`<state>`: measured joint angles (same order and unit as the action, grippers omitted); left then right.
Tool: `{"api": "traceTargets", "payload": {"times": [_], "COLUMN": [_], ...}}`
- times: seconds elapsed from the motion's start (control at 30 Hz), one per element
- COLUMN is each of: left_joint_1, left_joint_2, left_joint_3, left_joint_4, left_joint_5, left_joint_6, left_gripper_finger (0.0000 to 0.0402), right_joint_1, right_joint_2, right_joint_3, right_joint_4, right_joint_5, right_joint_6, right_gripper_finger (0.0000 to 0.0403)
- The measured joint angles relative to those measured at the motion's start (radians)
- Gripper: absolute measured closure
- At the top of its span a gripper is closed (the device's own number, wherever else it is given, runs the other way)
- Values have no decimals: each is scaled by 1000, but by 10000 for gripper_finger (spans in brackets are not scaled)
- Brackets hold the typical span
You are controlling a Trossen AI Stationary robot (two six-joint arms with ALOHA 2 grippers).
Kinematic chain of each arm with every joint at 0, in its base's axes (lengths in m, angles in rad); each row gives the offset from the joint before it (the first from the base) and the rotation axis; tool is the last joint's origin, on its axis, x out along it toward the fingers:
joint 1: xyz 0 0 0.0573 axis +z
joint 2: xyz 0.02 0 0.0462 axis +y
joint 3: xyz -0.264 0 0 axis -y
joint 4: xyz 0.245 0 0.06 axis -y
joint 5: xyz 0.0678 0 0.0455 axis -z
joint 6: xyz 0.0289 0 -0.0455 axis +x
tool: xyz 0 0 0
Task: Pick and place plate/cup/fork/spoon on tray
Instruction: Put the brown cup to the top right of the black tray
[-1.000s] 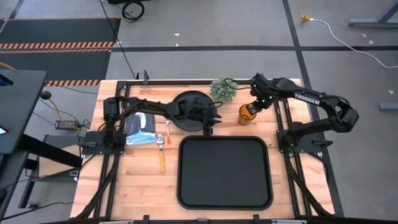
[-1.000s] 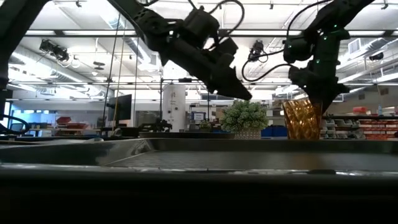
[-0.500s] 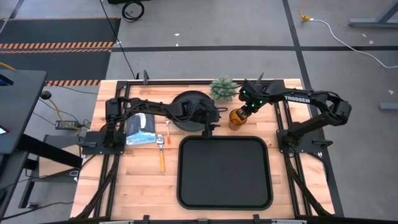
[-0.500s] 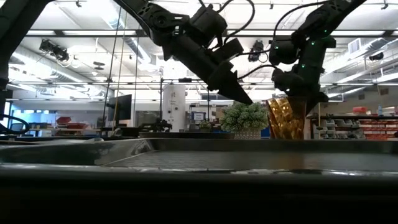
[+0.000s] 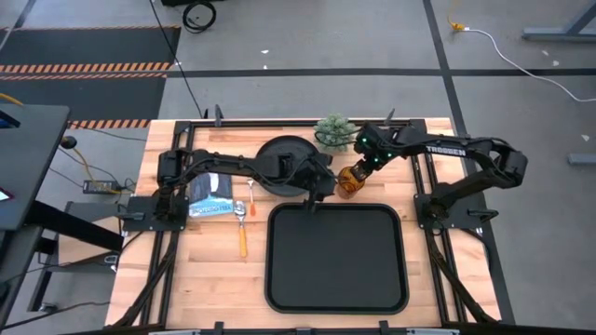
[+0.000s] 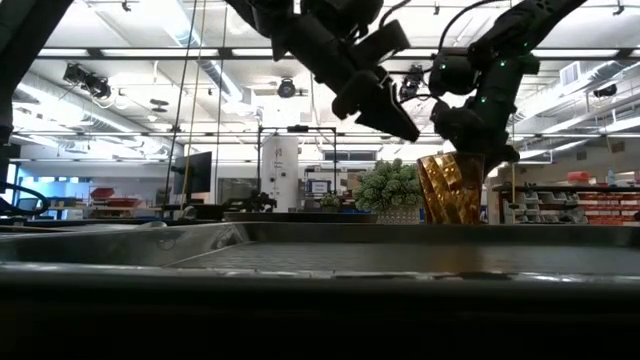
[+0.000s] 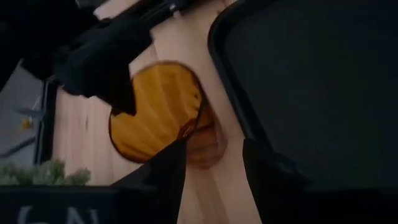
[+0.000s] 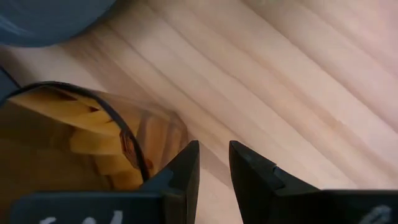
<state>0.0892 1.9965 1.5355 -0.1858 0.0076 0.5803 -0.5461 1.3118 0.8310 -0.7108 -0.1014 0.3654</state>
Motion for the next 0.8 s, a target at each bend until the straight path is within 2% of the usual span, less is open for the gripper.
{"api": "traceTargets", "payload": {"times": [0.23,0.53,0.8], "left_joint_1": [-5,4,8], "left_joint_2": [7,185,222], "left_joint_3": [105,347,397], "left_joint_4": [-45,-292,-321], "left_joint_5": [0,38,35], "left_joint_6": [34,84,132], "left_gripper_finger": [235,235,235], "right_joint_1": [-19,-1,8], "right_joint_2": [-119,-211,-234], "right_joint_3": [0,0,0], "right_joint_4": [-90,-184,-170], "right_joint_5": [3,82,86], "right_joint_6": [-1,36,37], "right_gripper_finger": [309,309,309]}}
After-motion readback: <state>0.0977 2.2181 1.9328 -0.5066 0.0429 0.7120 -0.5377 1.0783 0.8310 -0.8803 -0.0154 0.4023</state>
